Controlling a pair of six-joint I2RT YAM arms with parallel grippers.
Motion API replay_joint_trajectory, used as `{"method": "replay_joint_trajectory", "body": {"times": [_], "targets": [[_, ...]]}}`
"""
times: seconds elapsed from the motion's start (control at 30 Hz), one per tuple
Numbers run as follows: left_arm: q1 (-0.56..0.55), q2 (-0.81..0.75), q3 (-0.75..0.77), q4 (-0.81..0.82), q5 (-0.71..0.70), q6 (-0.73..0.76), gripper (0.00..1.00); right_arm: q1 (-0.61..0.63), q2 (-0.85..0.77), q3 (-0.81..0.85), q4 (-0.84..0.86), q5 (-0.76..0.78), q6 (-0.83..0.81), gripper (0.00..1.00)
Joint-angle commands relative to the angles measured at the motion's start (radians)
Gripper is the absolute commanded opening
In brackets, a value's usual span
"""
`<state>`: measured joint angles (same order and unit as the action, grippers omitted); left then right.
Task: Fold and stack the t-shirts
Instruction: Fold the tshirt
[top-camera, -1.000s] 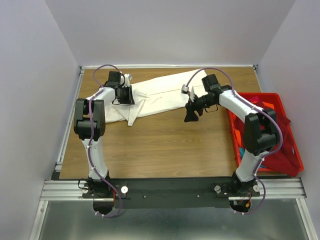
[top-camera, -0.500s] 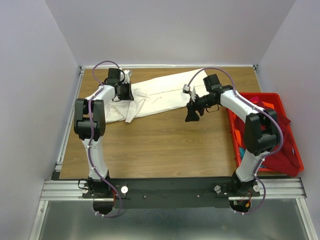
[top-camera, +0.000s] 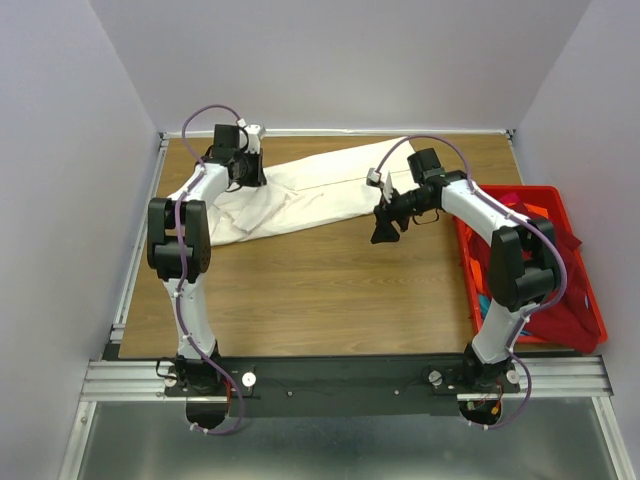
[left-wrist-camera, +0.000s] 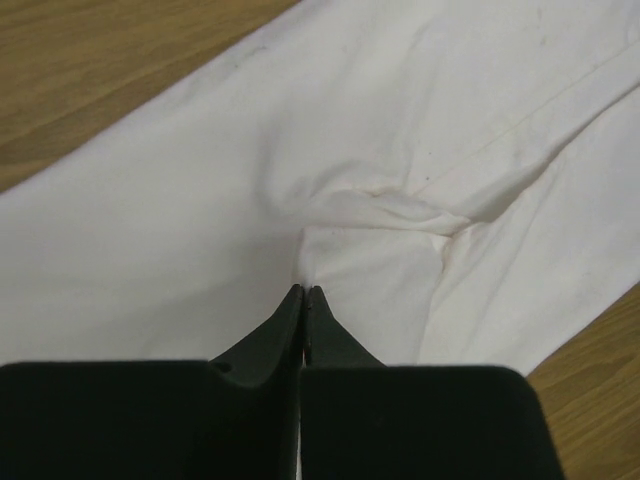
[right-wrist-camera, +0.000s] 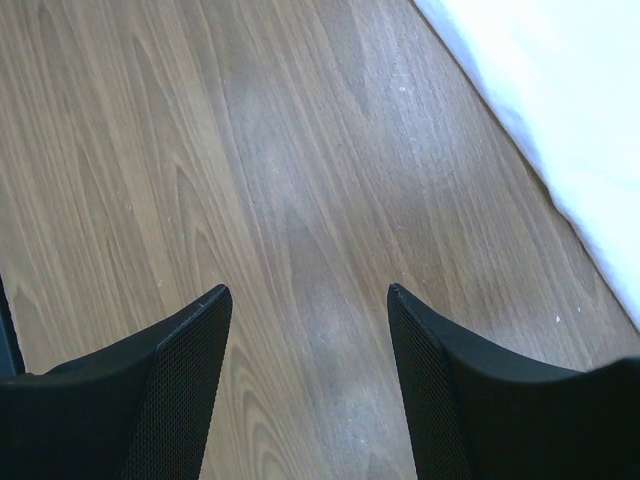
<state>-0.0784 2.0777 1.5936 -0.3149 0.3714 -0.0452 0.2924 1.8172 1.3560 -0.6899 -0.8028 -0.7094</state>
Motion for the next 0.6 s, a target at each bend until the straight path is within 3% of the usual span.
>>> {"method": "replay_joint_trajectory", "body": {"times": [0.0, 0.57], "targets": [[-0.014, -0.041, 0.058, 0.049, -0.043, 0.073, 0.05, -0.007, -0.027, -0.012, 0.001, -0.03, -0.019, 0.71], [-0.109, 0.07, 0.183, 0.088, -0.209, 0.324, 0.05, -0.013, -0.015, -0.018, 0.001, -0.035, -0.024, 0.71]]}}
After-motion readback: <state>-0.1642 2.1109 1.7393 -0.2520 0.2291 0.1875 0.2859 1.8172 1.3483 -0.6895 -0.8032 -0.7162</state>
